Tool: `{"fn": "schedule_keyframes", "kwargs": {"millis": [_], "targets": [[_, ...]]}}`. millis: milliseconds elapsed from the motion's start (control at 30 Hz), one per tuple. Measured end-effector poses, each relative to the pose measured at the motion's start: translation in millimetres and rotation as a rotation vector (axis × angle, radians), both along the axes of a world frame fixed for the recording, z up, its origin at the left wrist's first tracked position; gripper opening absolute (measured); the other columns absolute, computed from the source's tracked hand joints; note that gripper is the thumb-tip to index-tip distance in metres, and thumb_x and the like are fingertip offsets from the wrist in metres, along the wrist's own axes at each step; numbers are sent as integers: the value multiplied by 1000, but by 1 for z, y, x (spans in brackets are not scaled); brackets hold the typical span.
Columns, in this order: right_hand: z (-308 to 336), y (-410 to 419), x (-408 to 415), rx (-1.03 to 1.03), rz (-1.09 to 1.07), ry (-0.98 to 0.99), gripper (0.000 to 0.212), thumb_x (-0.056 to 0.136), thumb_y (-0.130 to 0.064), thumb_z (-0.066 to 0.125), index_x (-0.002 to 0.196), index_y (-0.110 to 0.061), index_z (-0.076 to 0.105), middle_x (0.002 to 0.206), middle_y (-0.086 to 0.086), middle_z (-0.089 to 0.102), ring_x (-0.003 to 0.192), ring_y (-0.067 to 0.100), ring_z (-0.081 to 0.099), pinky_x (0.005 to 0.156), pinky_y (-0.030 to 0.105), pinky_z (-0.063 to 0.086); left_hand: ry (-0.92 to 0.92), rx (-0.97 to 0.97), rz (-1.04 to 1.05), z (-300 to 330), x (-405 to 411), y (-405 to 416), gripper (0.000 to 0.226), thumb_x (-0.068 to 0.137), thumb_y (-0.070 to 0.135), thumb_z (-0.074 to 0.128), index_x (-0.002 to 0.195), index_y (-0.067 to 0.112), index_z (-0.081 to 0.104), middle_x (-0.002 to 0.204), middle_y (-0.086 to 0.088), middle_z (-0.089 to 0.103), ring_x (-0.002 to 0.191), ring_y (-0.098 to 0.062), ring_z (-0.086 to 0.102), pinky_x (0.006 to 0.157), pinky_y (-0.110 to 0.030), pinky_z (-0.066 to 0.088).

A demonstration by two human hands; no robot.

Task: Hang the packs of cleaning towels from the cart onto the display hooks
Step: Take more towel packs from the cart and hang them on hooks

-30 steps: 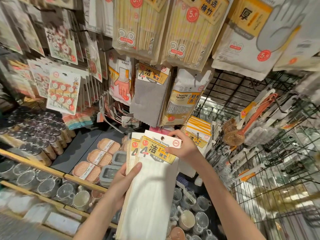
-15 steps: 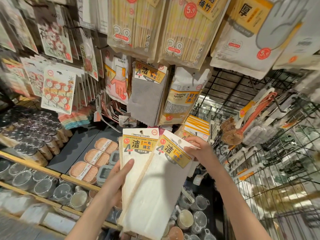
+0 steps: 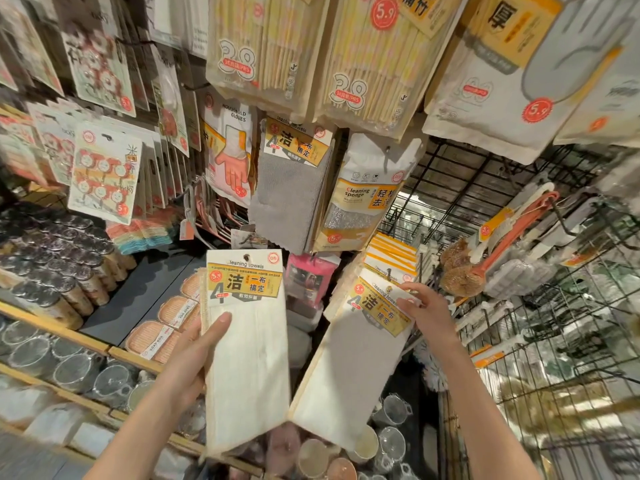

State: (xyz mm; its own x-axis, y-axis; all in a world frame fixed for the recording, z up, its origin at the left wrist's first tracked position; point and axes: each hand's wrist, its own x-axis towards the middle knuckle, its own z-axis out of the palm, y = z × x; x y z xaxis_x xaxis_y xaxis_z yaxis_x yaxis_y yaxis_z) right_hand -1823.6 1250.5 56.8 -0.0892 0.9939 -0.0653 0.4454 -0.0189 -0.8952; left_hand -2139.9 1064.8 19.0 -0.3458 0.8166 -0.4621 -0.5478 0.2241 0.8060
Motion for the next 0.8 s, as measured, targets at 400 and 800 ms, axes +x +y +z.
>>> {"fn": "schedule_keyframes", "kwargs": {"millis": [400, 800], "targets": [[-25, 51, 4, 16, -95, -148, 25, 85, 0, 62, 107, -9, 67, 116, 8, 64, 107, 24, 58, 89, 33, 46, 66, -3, 36, -3, -16, -5, 36, 92, 28, 57, 127, 20, 59, 114, -7, 72, 100, -28, 69, 70, -39, 54], [-50, 63, -8, 104, -181, -236, 21, 88, -6, 61, 104, -18, 65, 118, 5, 56, 92, 7, 55, 75, 12, 36, 69, -4, 33, -5, -15, -3, 36, 90, 26, 57, 126, 24, 60, 114, -5, 72, 97, -25, 71, 72, -40, 54]]}}
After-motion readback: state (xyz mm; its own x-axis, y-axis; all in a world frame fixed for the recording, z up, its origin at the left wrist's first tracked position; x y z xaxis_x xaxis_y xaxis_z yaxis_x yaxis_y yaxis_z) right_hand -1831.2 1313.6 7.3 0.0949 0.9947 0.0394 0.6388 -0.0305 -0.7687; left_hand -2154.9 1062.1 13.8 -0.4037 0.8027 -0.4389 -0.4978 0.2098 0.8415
